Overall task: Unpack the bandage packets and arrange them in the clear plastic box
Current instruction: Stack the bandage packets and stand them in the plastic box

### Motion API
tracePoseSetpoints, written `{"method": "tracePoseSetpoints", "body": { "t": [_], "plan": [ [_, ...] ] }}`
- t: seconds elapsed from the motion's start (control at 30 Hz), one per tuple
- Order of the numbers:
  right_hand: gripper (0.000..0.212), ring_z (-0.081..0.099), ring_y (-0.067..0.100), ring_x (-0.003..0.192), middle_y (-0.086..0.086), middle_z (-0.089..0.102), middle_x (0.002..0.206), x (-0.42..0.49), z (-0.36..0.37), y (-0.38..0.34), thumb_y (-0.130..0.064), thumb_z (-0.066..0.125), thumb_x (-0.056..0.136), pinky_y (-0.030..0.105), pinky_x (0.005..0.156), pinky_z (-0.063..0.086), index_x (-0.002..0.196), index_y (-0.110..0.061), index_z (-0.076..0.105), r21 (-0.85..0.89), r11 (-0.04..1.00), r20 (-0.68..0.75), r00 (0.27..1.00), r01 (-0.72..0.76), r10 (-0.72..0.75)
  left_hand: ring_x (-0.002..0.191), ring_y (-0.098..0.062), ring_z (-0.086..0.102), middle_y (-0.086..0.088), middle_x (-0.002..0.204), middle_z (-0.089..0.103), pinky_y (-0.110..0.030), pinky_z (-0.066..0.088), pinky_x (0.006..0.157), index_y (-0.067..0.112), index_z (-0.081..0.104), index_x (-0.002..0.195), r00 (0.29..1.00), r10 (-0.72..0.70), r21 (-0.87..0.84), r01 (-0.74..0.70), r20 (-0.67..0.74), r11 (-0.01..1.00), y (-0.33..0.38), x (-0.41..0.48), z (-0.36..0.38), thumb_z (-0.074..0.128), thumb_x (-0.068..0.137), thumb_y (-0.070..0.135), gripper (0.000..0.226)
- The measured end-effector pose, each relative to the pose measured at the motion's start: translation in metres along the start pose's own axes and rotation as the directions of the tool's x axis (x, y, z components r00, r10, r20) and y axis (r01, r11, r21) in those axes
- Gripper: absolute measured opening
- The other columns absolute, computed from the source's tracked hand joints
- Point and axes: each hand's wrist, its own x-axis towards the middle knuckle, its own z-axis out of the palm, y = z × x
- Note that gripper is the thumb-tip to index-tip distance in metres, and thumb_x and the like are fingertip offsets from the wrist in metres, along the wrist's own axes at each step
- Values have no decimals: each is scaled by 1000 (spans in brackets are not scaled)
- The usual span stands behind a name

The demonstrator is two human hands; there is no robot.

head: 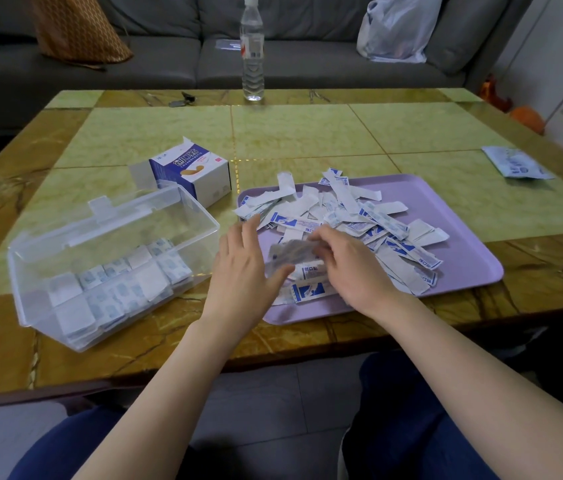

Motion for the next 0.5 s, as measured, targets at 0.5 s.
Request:
{"method": "tracePoseSetpoints", "body": {
  "t": [0.5],
  "plan": [
    [60, 31, 14, 133, 7, 30, 144, -9, 23, -9, 8, 45, 89, 11, 103, 24, 141, -11, 25, 235, 964, 248, 966, -126, 65, 101, -23, 39, -5, 115, 45, -27, 28, 84, 14, 41, 121, 955, 158, 251, -222, 250, 942, -2, 2, 21, 42, 94, 14, 28]
  ]
}}
